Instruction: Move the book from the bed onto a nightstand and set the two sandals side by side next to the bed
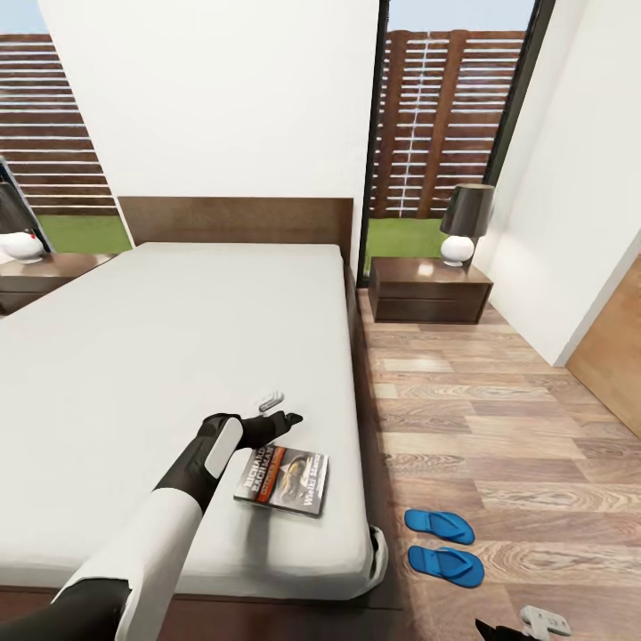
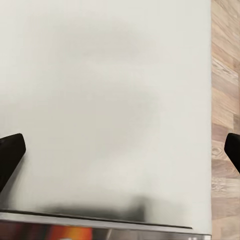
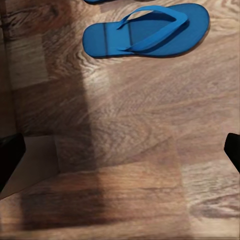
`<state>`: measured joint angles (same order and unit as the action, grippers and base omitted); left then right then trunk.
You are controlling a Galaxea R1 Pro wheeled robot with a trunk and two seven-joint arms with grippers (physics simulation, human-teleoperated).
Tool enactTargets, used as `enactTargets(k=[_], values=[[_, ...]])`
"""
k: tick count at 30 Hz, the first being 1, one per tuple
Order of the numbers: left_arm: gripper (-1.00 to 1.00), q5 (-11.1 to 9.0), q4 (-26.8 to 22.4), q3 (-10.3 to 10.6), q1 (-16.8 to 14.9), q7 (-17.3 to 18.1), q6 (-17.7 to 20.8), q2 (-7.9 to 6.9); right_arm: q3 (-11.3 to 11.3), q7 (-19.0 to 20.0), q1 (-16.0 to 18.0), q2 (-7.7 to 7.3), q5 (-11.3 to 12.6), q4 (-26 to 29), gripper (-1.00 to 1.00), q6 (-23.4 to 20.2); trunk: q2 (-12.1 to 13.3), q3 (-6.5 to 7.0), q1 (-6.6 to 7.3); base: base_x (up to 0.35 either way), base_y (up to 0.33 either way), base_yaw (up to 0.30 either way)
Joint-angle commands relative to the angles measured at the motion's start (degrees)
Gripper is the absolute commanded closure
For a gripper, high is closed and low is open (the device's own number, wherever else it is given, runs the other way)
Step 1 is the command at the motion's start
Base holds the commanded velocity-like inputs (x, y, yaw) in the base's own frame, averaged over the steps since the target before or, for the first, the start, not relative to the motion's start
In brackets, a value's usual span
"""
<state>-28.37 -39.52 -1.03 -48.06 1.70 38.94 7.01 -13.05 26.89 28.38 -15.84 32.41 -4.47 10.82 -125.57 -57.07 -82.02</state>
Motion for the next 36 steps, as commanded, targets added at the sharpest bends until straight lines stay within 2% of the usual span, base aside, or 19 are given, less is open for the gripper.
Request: enactTargets(k=[1,36], values=[[-1.0,0.07,-0.03,-0.11,-0.02,0.15,0.26,0.02,-0.49,0.38,0.1,0.02,0.51,-0.25,-1.0,0.34,-0.02,-0.05,0.01,-0.012,0.0,0.0],[-1.0,0.07,-0.03,-0.11,-0.02,0.15,0.26,0.37,-0.49,0.4,0.1,0.02,0.49,-0.25,-1.0,0.34,-0.02,-0.05,0.01,-0.03,0.0,0.0]])
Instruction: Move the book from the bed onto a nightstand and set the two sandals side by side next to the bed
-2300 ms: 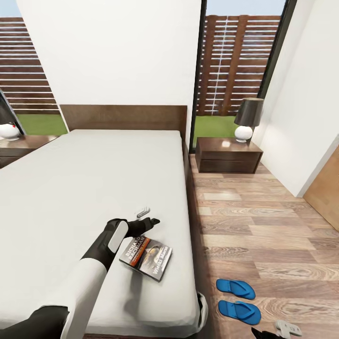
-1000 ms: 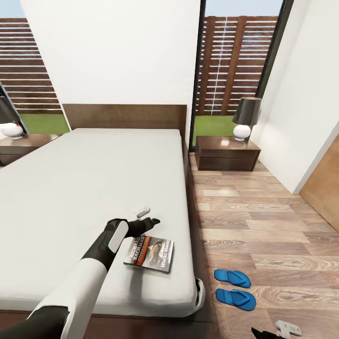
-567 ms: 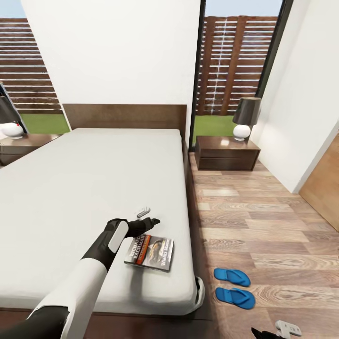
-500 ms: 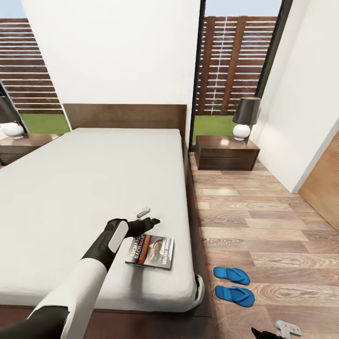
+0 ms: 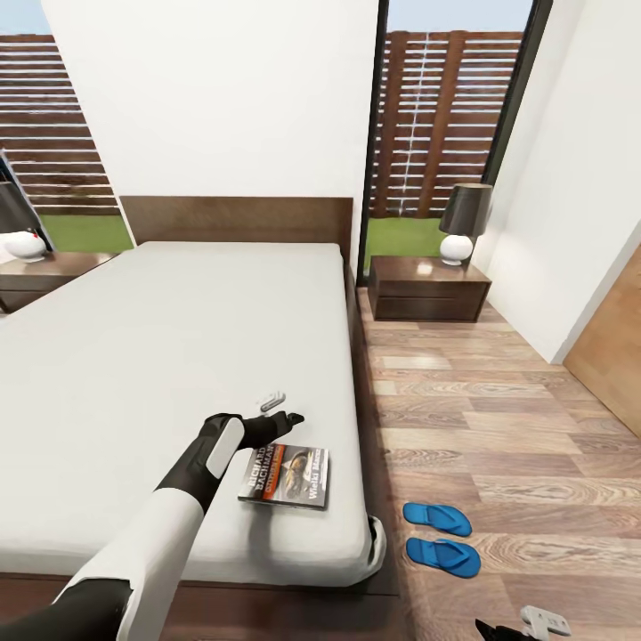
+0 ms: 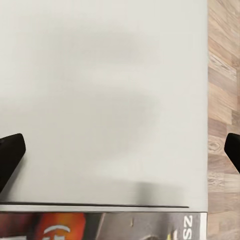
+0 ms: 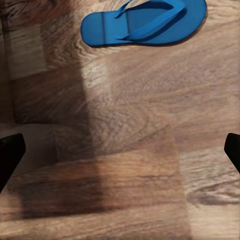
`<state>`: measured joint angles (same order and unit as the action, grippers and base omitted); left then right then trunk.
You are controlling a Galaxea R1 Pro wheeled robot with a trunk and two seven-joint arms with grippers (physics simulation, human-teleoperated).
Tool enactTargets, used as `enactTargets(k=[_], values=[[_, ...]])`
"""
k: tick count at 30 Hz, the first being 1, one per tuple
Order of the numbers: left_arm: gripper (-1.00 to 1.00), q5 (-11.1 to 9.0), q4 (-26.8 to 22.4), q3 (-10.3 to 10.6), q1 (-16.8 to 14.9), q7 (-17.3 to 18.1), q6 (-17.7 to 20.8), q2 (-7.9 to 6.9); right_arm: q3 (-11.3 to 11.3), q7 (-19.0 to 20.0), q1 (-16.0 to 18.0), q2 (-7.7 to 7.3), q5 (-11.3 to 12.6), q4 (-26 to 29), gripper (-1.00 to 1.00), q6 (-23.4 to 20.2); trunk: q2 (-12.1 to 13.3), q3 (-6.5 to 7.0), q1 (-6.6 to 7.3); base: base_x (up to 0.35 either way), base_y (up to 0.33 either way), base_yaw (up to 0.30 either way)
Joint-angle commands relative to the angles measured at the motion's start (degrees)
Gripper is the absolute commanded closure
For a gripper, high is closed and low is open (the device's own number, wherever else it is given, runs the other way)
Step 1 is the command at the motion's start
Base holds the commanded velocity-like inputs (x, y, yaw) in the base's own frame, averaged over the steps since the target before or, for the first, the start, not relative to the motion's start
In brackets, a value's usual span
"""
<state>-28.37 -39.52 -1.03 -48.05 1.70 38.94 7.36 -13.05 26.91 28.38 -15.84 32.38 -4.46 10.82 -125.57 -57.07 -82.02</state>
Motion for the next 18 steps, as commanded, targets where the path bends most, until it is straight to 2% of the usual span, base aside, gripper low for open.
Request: enactTargets(k=[1,9,18], values=[[-1.0,0.07,-0.03,-0.11,-0.03,0.15,0.26,0.02,-0.48,0.39,0.1,0.02,0.51,-0.25,-1.0,0.34,-0.02,-0.05,0.01,0.0,0.0,0.0],[-1.0,0.07,-0.04,-0.11,-0.03,0.15,0.26,0.02,-0.48,0.38,0.1,0.02,0.5,-0.28,-1.0,0.34,-0.02,-0.05,0.01,-0.1,0.0,0.0],[-1.0,0.07,-0.03,-0.11,-0.04,0.15,0.26,0.02,-0.48,0.38,0.1,0.02,0.5,-0.28,-1.0,0.34,-0.02,-0.05,0.01,-0.011,0.0,0.0]])
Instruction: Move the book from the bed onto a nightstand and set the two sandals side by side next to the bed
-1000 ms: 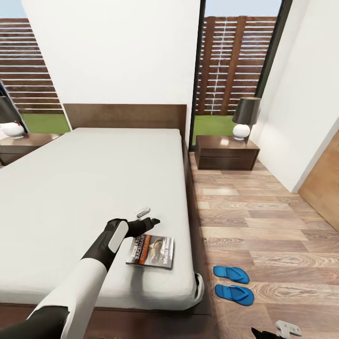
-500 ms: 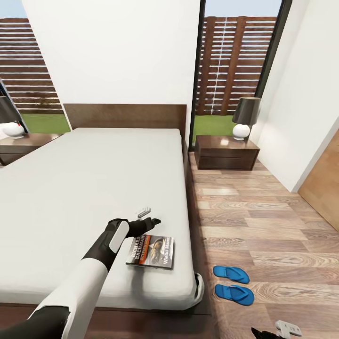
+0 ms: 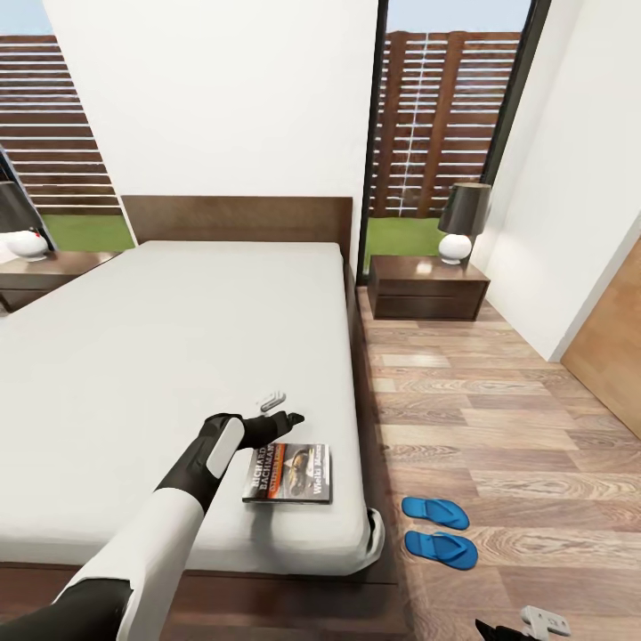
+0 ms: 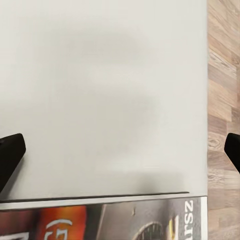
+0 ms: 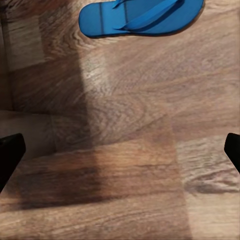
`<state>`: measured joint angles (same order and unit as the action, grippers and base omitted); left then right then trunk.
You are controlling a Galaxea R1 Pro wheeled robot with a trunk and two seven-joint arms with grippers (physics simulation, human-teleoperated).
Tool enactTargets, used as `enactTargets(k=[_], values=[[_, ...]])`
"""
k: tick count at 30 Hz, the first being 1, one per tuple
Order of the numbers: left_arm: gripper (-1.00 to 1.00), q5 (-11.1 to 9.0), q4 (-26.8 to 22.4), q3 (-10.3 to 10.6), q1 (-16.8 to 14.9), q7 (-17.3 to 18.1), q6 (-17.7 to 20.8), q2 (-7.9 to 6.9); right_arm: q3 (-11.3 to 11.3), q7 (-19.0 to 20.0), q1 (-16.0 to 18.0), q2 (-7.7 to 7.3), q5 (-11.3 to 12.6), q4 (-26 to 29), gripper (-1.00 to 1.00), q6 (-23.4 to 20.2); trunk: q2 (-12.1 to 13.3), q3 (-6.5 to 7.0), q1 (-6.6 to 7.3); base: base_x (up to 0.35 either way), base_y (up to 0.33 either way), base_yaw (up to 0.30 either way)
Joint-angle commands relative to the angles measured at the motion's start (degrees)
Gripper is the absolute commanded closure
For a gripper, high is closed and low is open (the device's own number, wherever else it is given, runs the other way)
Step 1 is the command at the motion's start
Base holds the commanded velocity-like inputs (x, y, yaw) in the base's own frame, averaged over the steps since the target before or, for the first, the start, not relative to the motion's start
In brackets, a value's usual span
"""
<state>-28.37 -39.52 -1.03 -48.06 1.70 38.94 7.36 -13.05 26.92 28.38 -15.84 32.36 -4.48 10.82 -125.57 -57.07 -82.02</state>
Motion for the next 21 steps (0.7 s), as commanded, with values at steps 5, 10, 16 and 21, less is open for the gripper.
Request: enactTargets(k=[5,10,16,21], values=[[-1.0,0.07,-0.03,-0.11,-0.02,0.15,0.26,0.02,-0.48,0.36,0.1,0.02,0.51,-0.23,-1.0,0.34,-0.02,-0.05,0.01,0.0,0.0,0.0],[-1.0,0.07,-0.03,-0.11,-0.01,0.15,0.26,0.02,-0.48,0.38,0.1,0.02,0.51,-0.26,-1.0,0.34,-0.02,-0.05,0.01,0.0,0.0,0.0],[-1.0,0.07,-0.03,-0.11,-0.02,0.15,0.26,0.02,-0.48,0.35,0.1,0.02,0.51,-0.24,-1.0,0.34,-0.02,-0.05,0.01,0.0,0.0,0.0],[-1.0,0.01,-0.03,-0.11,-0.02,0.19,0.26,0.02,-0.48,0.37,0.1,0.02,0.51,-0.26,-1.0,0.34,-0.02,-0.05,0.01,0.0,0.0,0.0]])
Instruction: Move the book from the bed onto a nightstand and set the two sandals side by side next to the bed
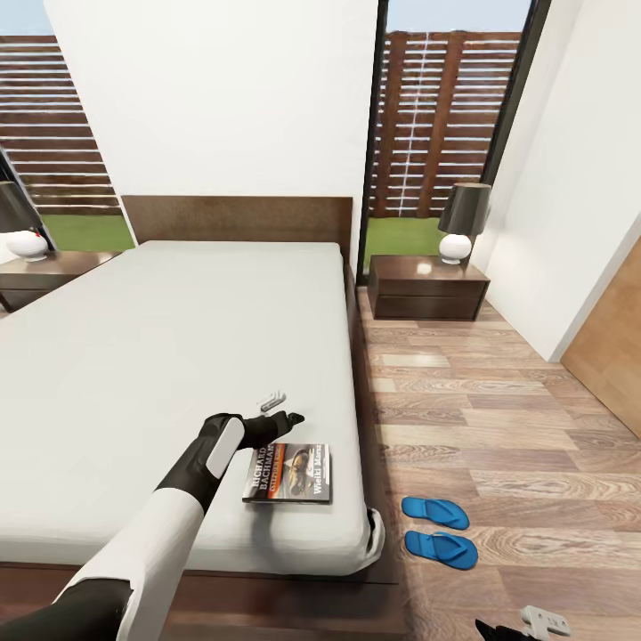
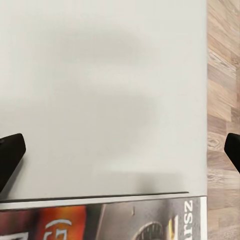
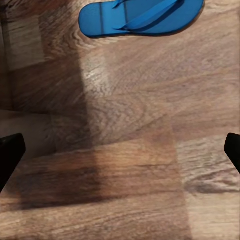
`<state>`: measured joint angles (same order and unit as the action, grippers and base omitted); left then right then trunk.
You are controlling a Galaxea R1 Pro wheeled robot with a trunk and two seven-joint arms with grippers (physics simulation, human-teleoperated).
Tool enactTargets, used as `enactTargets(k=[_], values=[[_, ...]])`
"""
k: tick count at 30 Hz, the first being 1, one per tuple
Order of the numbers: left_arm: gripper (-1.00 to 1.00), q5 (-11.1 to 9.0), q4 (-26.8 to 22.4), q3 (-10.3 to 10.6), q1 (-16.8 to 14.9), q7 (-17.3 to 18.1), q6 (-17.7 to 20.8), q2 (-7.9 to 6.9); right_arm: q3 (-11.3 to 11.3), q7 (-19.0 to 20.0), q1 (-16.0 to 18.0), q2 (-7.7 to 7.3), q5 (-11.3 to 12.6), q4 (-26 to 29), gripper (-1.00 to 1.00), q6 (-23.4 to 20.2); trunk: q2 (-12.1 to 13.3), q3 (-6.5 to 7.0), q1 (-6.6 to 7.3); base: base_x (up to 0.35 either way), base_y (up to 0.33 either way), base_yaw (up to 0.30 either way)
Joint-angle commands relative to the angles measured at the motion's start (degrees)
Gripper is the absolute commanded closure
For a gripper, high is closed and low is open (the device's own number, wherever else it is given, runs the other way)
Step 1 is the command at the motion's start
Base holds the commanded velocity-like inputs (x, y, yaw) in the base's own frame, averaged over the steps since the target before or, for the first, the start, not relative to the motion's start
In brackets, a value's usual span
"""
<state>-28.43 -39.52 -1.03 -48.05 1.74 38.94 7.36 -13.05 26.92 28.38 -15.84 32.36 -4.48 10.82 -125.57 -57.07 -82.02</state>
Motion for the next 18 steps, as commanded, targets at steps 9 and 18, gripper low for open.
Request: enactTargets(k=[9,18], values=[[-1.0,0.04,-0.03,-0.11,-0.02,0.14,0.26,0.02,-0.48,0.38,0.1,0.02,0.51,-0.24,-1.0,0.34,-0.02,-0.05,0.01,0.0,0.0,0.0],[-1.0,0.04,-0.03,-0.11,-0.05,0.11,0.2,0.02,-0.48,0.37,0.1,0.02,0.51,-0.25,-1.0,0.34,-0.02,-0.05,0.01,-0.122,0.033,0.0]])
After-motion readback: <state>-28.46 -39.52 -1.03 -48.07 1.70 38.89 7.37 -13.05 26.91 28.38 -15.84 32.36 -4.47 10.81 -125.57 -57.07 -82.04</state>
